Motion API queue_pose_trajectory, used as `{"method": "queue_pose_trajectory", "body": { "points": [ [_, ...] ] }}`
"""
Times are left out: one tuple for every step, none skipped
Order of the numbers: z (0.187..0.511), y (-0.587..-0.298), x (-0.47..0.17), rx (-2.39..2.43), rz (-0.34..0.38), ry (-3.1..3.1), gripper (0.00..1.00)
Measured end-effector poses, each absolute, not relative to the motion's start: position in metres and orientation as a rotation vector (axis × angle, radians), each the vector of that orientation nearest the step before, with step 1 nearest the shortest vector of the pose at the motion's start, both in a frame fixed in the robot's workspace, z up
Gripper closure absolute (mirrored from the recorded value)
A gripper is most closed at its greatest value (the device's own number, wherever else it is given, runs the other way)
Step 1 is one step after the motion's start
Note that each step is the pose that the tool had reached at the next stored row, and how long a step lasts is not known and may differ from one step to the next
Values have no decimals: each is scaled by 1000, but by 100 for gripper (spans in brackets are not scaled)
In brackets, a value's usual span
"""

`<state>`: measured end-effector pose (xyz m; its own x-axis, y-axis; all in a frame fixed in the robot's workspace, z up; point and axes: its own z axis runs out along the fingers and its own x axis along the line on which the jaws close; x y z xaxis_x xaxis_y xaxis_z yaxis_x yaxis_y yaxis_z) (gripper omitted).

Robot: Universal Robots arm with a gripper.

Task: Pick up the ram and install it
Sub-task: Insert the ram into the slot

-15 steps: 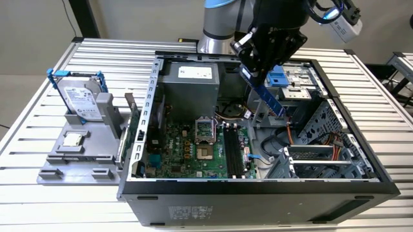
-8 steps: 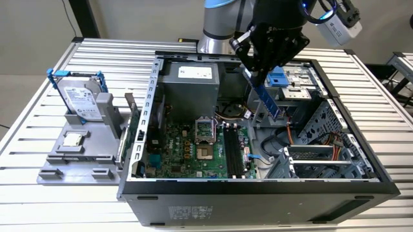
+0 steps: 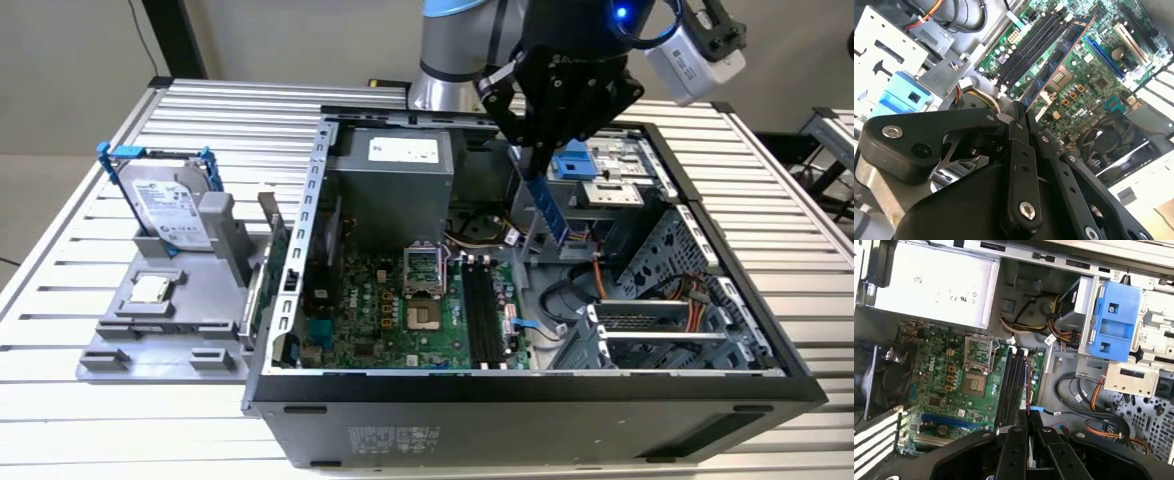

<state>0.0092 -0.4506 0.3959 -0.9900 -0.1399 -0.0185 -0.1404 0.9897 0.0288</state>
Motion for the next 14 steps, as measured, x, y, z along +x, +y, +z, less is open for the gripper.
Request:
{"method": "queue_pose_trajectory", "body": {
  "points": [
    [396, -451, 9, -203, 47, 3118, 100],
    [396, -451, 9, -186, 46, 3119, 100],
    [396, -451, 9, -168, 46, 3120, 100],
    [396, -451, 9, -149, 46, 3121, 100],
    [396, -451, 9, -130, 46, 3121, 100],
    [396, -451, 9, -113, 46, 3122, 100],
    [396, -451, 9, -98, 46, 3122, 100],
    [396, -451, 9, -89, 46, 3122, 100],
    [396, -451, 9, -82, 45, 3123, 100],
    [396, -451, 9, -74, 45, 3123, 100],
    [396, -451, 9, -62, 45, 3123, 100],
    [396, -451, 9, -49, 45, 3123, 100],
    [396, -451, 9, -35, 45, 3123, 100],
    [395, -451, 9, -23, 45, 3123, 100]
  ]
}}
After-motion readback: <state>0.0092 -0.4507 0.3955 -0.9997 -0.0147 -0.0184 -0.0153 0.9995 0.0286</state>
